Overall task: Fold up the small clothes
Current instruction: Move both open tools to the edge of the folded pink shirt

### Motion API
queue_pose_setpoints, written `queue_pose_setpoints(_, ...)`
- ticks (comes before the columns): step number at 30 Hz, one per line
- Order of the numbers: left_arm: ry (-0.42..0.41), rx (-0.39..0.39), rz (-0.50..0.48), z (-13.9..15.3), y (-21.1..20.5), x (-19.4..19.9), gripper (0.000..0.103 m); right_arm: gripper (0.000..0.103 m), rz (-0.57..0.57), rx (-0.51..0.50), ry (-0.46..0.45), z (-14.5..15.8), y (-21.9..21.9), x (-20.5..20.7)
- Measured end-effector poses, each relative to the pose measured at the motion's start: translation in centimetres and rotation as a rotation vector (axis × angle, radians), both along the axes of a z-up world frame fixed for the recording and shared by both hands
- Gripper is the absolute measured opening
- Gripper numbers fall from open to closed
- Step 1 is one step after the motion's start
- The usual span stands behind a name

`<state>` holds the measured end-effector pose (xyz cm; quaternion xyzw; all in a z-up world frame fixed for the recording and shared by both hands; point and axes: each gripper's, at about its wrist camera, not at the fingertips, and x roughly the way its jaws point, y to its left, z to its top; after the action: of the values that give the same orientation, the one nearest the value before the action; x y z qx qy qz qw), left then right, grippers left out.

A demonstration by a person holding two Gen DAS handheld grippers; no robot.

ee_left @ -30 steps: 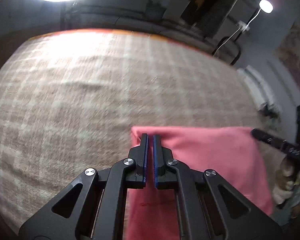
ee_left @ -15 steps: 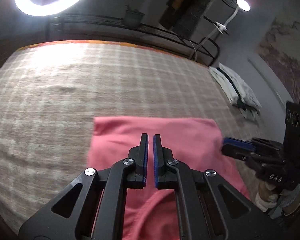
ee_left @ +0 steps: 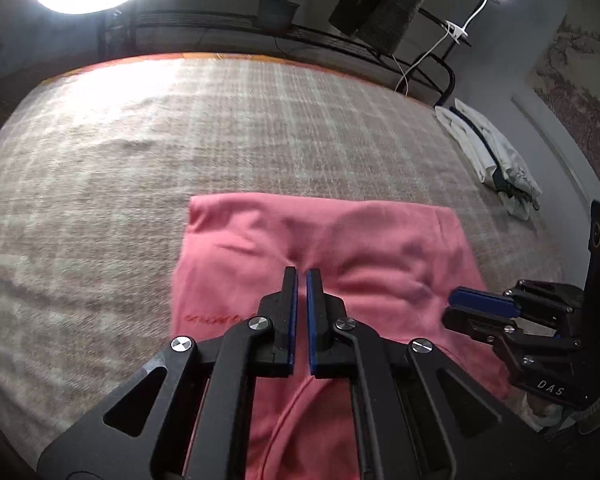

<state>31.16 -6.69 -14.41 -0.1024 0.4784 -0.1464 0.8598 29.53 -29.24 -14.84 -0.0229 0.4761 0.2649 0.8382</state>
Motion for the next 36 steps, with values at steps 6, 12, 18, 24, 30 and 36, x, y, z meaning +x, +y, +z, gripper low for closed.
queue_pose_setpoints(6,-0.004,0.001,-0.003,1.2,2.2,-5.0,0.003,0.018,0.000,0.045,0.031,1.3,-2.8,-4.8)
queue_pose_setpoints(12,0.079,0.034,0.011,-2.0,3.7,-9.1,0.003,0.022,-0.037,0.012,0.082,-0.3,-5.4,-8.8)
queue_pose_setpoints(18,0.096,0.003,0.044,-2.0,6.2,-11.6,0.021,0.024,-0.051,0.017,0.148,-1.4,-7.3,-11.1)
queue_pose_setpoints(24,0.051,-0.108,0.149,0.1,9.5,-11.1,0.054,0.041,-0.092,0.187,0.118,1.3,-10.2,-11.1)
queue_pose_setpoints(30,0.217,-0.325,0.269,-2.4,11.8,-9.6,0.054,0.047,-0.240,0.330,0.170,-0.2,-13.5,-6.8)
queue_pose_setpoints(36,0.280,-0.359,0.289,-3.6,11.4,-10.4,0.055,0.047,-0.288,0.437,0.253,-2.7,-14.7,-3.1)
